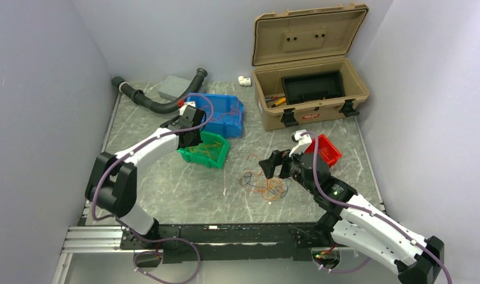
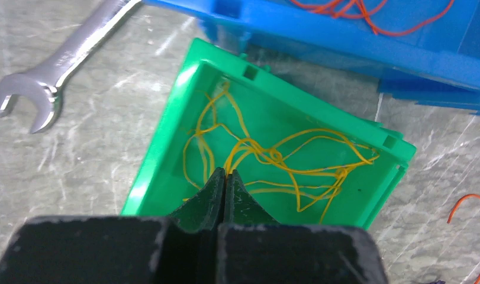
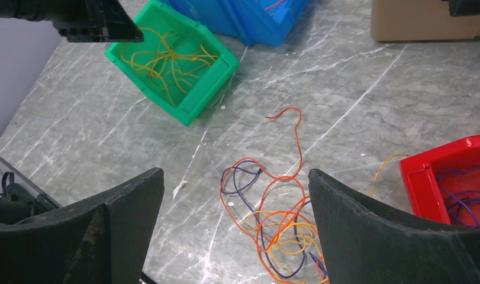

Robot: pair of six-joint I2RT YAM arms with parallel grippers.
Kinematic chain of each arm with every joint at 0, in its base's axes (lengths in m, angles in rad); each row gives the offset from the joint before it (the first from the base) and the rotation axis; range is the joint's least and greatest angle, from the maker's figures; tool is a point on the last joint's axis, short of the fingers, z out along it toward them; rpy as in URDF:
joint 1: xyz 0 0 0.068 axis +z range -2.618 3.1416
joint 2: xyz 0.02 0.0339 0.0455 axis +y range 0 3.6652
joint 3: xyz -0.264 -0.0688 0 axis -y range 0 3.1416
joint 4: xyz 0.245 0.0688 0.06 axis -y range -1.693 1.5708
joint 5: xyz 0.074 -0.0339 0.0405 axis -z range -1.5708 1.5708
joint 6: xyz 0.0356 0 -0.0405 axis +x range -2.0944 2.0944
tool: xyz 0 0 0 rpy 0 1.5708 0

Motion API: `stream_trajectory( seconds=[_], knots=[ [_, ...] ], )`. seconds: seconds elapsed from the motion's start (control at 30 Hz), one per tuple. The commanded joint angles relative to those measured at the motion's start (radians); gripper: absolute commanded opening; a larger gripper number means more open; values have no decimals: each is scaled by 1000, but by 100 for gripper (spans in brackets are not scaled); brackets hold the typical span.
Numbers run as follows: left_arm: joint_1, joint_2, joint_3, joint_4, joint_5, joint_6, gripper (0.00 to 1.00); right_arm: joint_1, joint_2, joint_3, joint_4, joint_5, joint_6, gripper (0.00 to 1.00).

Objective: Untangle the cables

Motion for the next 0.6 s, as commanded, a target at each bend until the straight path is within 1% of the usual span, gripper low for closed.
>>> stream_trajectory(
  seconds=[0.0,0.07,0.13,0.23,0.3,0.4,0.43,0.47,0.53,0.57],
  knots=[
    [1,102,113,-54,117,45,2,2,0,27,18,-15,5,94],
    [2,109,128,-81,128,49,11,3,18,37,-5,14,27,94],
    [3,69,97,-51,129,42,20,2,63,59,-71,71,83,93],
    [6,6,78,-32,135,34,41,2,151,108,-210,114,174,93],
    [6,-26,87,-41,149,41,51,2,187,126,-270,120,225,92],
    [5,-79,95,-52,191,57,64,2,191,137,-326,92,267,92],
    [4,-99,93,-50,209,61,71,1,187,138,-343,80,286,92],
    [5,-124,86,-39,237,71,75,1,184,136,-356,61,292,92],
    [4,-168,72,-10,316,105,95,1,186,129,-373,15,306,91],
    [5,-185,75,-17,330,110,98,1,191,124,-381,-1,317,90]
  ],
)
